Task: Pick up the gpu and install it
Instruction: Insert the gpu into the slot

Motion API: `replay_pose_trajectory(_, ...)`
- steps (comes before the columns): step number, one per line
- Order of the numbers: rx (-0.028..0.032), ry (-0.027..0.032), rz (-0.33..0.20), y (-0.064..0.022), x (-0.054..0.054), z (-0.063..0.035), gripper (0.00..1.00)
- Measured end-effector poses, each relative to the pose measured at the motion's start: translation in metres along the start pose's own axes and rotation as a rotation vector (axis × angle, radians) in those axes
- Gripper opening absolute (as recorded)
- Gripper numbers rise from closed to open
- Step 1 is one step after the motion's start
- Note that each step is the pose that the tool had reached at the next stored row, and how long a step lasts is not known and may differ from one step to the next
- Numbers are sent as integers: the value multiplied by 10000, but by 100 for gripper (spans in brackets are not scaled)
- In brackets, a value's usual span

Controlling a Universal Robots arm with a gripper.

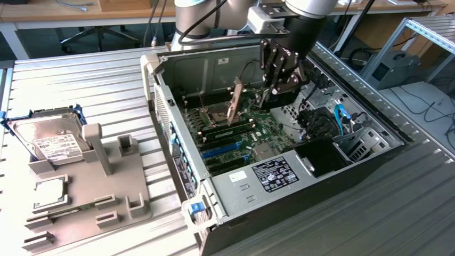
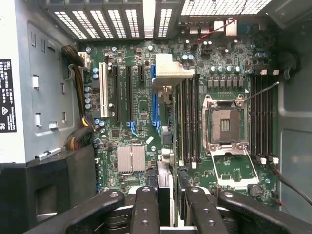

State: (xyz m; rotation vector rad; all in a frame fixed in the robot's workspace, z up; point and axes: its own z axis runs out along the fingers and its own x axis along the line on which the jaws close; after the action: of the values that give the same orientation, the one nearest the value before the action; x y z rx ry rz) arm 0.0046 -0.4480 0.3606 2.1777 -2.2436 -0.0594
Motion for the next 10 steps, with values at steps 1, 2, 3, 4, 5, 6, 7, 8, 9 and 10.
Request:
replay_pose_trajectory(1,0,0,0,4,3,1,27)
replay_pose_trajectory(2,0,0,0,8,7,3,27)
replay_pose_trajectory(3,0,0,-1,11,10,6,27)
replay_pose_trajectory(4,0,0,-1,13,12,9,27)
replay_pose_trajectory(5,0,1,-1,14,14,12,27)
replay_pose_trajectory(6,0,1,0,16,16,15,27)
replay_pose_trajectory(7,0,1,0,19,18,21,27)
replay_pose_trajectory(8,0,2,0,22,20,28,27)
replay_pose_trajectory(9,0,1,0,23,21,36,27)
replay_pose_trajectory(10,0,1,1,26,23,42,27)
